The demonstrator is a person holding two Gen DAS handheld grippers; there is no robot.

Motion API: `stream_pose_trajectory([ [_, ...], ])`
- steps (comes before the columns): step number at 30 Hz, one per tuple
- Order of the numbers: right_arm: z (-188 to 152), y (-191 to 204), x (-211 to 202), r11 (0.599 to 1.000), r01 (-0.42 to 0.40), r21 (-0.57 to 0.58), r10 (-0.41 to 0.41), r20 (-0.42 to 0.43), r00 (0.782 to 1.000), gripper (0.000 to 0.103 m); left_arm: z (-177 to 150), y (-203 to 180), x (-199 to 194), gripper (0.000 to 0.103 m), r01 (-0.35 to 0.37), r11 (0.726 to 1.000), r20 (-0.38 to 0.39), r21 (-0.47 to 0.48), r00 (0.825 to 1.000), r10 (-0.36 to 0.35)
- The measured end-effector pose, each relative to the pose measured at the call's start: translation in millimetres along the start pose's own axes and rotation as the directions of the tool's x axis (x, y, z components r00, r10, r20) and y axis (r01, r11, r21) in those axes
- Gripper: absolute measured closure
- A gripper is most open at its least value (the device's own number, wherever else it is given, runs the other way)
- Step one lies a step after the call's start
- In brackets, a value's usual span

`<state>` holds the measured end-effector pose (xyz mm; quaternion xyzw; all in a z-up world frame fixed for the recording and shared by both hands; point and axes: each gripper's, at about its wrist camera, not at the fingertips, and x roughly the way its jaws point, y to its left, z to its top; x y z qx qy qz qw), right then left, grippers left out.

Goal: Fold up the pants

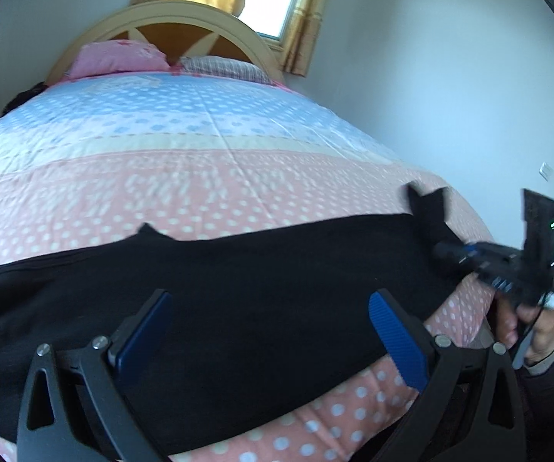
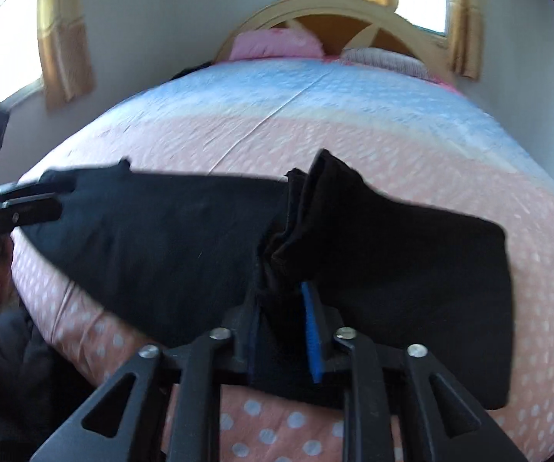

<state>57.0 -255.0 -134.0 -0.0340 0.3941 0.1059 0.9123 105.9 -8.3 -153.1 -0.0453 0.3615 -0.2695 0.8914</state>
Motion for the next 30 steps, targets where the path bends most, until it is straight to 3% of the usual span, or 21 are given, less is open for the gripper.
stream_pose_trajectory([
  [2,2,-8,-16,0.997,-0.073,0.017,0.073,0.047,0.996,0.058,2,-12,12,0.000,0.017,0.999,-0.032,0.032,0.999,-0.016],
  [5,5,-40,-44,0.981,-0.156,0.117,0.133,0.182,0.974,0.056,7,-31,27,0.000,0.053,0.996,-0.068,0.076,0.997,-0.048],
  [8,0,-81,-59,0.940,-0.167,0.299,0.075,0.298,0.952,0.040,15,-51,43,0.000,0.095,0.989,-0.099,0.109,0.992,-0.084],
  [11,-8,-117,-61,0.860,-0.151,0.487,-0.013,0.317,0.948,0.037,24,-73,60,0.001,0.151,0.980,-0.133,0.127,0.982,-0.134],
  [14,-20,-137,-58,0.801,-0.132,0.584,-0.061,0.299,0.952,0.037,31,-93,77,0.011,0.213,0.970,-0.167,0.114,0.967,-0.193],
  [17,-23,-143,-58,0.797,-0.113,0.594,-0.082,0.292,0.953,0.037,37,-112,98,0.019,0.242,0.963,-0.191,0.118,0.957,-0.217],
  [21,-24,-140,-61,0.821,-0.108,0.560,-0.082,0.303,0.949,0.037,40,-129,123,0.021,0.231,0.967,-0.224,0.104,0.953,-0.204],
  [27,-29,-140,-62,0.831,-0.112,0.545,-0.073,0.306,0.949,0.037,37,-138,135,0.028,0.213,0.973,-0.230,0.084,0.955,-0.189],
  [28,-29,-140,-62,0.831,-0.112,0.545,-0.075,0.309,0.948,0.037,37,-140,134,0.031,0.221,0.972,-0.232,0.078,0.952,-0.198],
  [30,-29,-139,-64,0.832,-0.109,0.544,-0.083,0.316,0.945,0.037,37,-143,136,0.047,0.236,0.969,-0.241,0.067,0.947,-0.214],
])
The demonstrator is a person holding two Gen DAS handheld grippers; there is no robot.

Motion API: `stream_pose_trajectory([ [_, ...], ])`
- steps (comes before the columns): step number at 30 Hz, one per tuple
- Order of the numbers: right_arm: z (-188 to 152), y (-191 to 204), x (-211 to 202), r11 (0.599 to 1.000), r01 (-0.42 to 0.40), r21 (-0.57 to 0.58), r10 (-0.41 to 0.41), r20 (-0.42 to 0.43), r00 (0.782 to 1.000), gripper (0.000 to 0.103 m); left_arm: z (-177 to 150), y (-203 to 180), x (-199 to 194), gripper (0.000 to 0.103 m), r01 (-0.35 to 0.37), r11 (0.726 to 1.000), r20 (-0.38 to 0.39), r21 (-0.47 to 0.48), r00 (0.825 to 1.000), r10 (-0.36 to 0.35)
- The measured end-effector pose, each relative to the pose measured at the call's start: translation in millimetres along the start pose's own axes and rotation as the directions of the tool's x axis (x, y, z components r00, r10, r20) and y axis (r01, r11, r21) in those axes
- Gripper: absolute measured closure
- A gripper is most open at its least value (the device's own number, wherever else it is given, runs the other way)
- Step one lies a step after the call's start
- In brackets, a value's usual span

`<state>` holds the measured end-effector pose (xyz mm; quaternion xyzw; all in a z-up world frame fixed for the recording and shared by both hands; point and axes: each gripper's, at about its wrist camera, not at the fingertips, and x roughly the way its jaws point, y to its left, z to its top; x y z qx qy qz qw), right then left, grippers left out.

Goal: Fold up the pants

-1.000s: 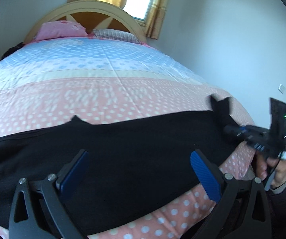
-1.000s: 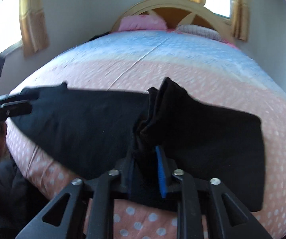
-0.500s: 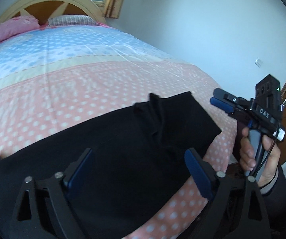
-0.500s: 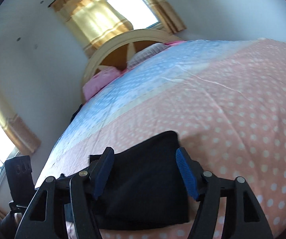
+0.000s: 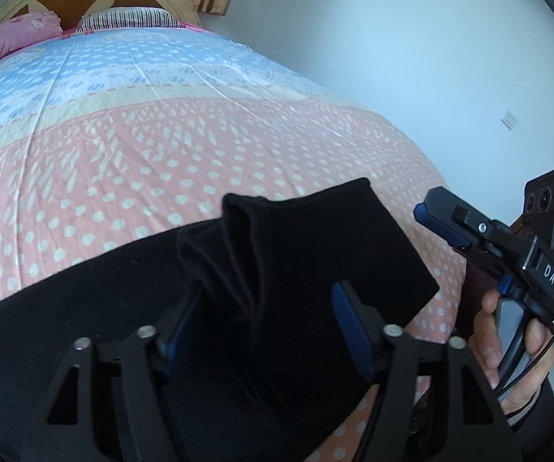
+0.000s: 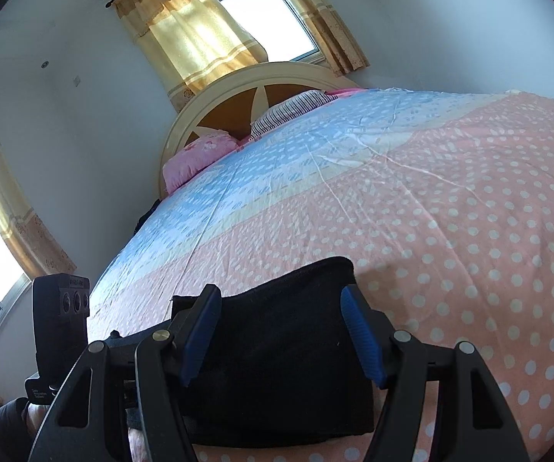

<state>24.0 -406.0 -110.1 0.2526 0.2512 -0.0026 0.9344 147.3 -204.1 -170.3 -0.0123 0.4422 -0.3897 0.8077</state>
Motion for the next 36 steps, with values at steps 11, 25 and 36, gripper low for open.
stream_pose_trajectory([
  [11,-1,-1,-7,1.000,-0.001,0.001,0.001,0.028,1.000,0.037,9,-4,-21,0.092,0.082,0.995,0.022,-0.049,0.997,-0.080],
  [25,-5,17,-15,0.996,-0.047,-0.073,0.050,0.051,0.997,0.037,-2,46,-120,0.092,0.116,0.971,0.166,-0.209,0.983,-0.082],
  [36,-22,61,-16,0.945,-0.192,-0.265,0.196,-0.011,0.981,0.037,-28,101,-127,0.092,0.093,0.933,0.163,-0.348,0.986,-0.038],
])
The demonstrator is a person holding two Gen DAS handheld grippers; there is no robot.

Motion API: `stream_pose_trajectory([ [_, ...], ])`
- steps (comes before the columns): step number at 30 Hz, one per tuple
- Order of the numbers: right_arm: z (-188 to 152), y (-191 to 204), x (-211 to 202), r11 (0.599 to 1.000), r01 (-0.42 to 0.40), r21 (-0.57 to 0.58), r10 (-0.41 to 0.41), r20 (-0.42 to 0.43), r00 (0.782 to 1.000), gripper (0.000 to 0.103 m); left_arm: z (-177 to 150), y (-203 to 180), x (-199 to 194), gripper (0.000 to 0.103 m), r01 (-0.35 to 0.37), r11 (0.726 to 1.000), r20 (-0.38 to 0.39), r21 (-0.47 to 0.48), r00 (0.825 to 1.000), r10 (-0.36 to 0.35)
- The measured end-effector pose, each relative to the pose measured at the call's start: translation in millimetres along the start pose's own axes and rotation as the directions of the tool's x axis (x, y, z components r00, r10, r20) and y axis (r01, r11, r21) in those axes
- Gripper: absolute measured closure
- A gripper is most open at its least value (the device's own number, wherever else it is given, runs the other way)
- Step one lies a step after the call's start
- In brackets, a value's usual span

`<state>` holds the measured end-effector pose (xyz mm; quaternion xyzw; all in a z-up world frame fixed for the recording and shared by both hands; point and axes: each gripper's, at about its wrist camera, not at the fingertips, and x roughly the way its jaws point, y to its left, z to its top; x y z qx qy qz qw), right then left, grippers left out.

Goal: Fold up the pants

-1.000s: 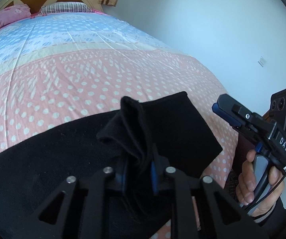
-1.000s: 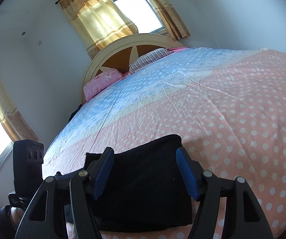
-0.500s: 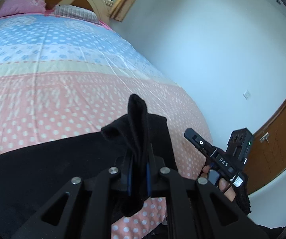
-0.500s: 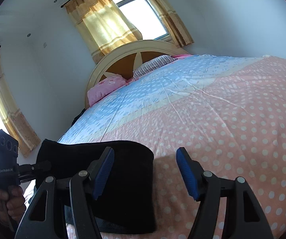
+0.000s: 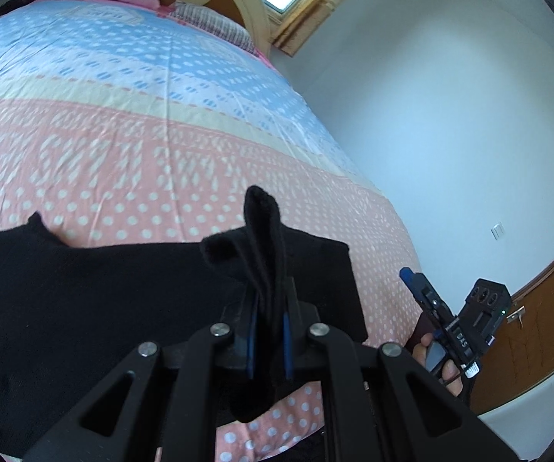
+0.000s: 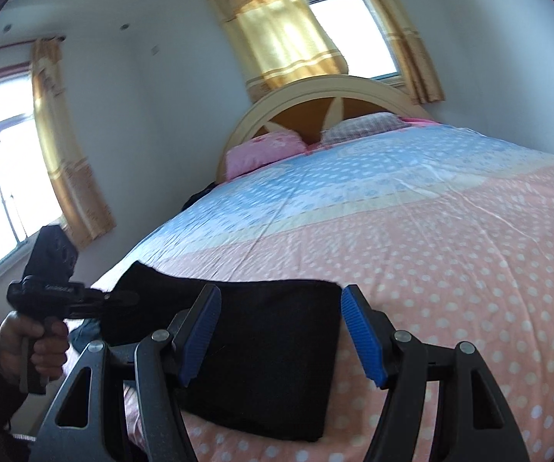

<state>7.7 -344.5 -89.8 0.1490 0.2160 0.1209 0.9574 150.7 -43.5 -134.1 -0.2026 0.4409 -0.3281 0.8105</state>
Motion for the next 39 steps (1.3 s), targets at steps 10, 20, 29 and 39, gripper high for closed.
stream_pose_trajectory([
  [10,-26,33,34,0.986,-0.099,-0.137,0.069,-0.211,0.975,0.036,-13,47,6,0.092,-0.059,0.994,-0.022,-0.088,0.998,0.058],
  [20,-40,30,55,0.987,-0.034,-0.157,-0.018,-0.318,0.948,0.036,-25,72,22,0.080,-0.102,0.988,-0.037,-0.115,0.994,0.098],
  [29,-4,45,69,0.986,-0.048,-0.160,0.011,-0.228,0.974,0.026,-15,65,-5,0.043,-0.162,0.985,0.110,-0.056,0.980,0.167],
  [39,-7,10,96,0.992,0.092,-0.081,-0.113,-0.305,0.945,0.026,-13,72,14,0.041,-0.284,0.959,0.085,-0.002,0.955,0.284],
])
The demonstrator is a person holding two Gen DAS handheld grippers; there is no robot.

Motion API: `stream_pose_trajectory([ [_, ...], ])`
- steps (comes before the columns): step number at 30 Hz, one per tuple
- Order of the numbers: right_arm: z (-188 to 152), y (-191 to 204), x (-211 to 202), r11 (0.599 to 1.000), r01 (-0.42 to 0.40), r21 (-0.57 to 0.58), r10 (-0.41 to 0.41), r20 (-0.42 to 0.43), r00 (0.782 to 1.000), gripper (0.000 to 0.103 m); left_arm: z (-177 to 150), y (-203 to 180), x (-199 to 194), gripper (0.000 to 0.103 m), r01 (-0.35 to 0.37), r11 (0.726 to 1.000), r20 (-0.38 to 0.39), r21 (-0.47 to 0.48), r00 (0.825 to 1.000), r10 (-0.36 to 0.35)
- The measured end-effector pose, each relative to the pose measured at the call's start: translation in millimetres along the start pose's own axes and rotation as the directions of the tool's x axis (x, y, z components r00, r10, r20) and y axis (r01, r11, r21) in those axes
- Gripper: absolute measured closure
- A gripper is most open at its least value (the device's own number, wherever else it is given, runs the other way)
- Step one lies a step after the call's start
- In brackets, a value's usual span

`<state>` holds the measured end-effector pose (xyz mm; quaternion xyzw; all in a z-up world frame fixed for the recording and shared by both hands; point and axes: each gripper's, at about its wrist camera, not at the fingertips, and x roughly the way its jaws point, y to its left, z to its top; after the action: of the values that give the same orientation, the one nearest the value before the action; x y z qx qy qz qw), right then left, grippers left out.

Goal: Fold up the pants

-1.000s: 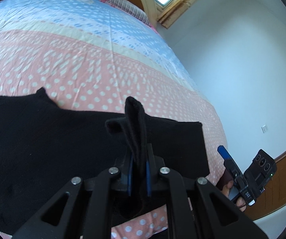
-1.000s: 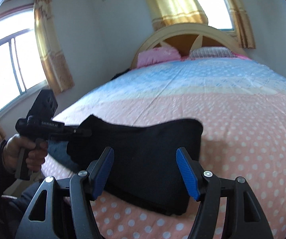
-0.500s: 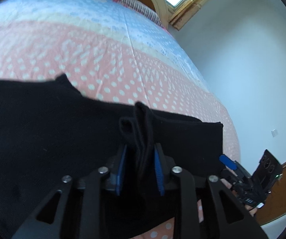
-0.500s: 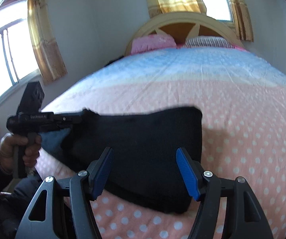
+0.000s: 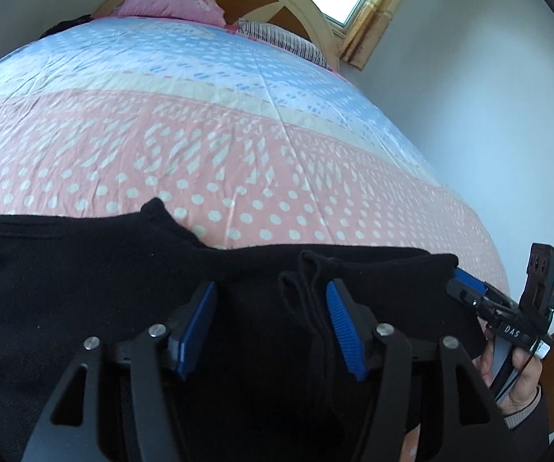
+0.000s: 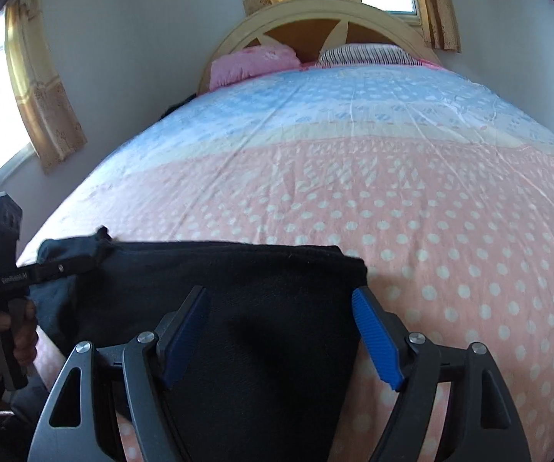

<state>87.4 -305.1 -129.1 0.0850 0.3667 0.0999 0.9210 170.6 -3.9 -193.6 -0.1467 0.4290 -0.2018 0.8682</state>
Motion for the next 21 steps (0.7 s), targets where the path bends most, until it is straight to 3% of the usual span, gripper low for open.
stream_pose_trajectory([
  [5,-7,40,-34,0.985,-0.163,-0.060,0.167,0.071,0.983,0.026,-14,-2,-22,0.033,0.043,0.999,-0.006,-0.007,0.999,-0.043],
  [9,-27,84,-23,0.933,-0.327,-0.151,0.326,-0.035,0.945,0.026,-33,-8,-30,0.029,0.047,0.998,-0.017,0.032,0.999,-0.046],
  [13,-53,107,10,0.931,-0.294,-0.215,0.254,-0.195,0.947,0.026,-42,-15,-26,0.029,-0.010,0.993,0.003,0.114,1.000,0.010],
  [15,-58,112,6,0.923,-0.273,-0.272,0.239,-0.155,0.959,0.026,-46,-22,-25,0.029,-0.048,0.984,0.011,0.172,0.999,0.047],
  [17,-57,112,0,0.919,-0.292,-0.265,0.257,-0.162,0.953,0.026,-48,-24,-27,0.029,-0.060,0.978,0.010,0.202,0.998,0.060],
  [19,-57,109,-11,0.907,-0.340,-0.247,0.317,-0.129,0.940,0.026,-45,-16,-37,0.029,-0.048,0.981,0.011,0.190,0.999,0.047],
  [21,-57,111,-16,0.906,-0.339,-0.254,0.322,-0.107,0.941,0.026,-40,-4,-54,0.029,-0.074,0.982,0.040,0.174,0.997,0.068],
])
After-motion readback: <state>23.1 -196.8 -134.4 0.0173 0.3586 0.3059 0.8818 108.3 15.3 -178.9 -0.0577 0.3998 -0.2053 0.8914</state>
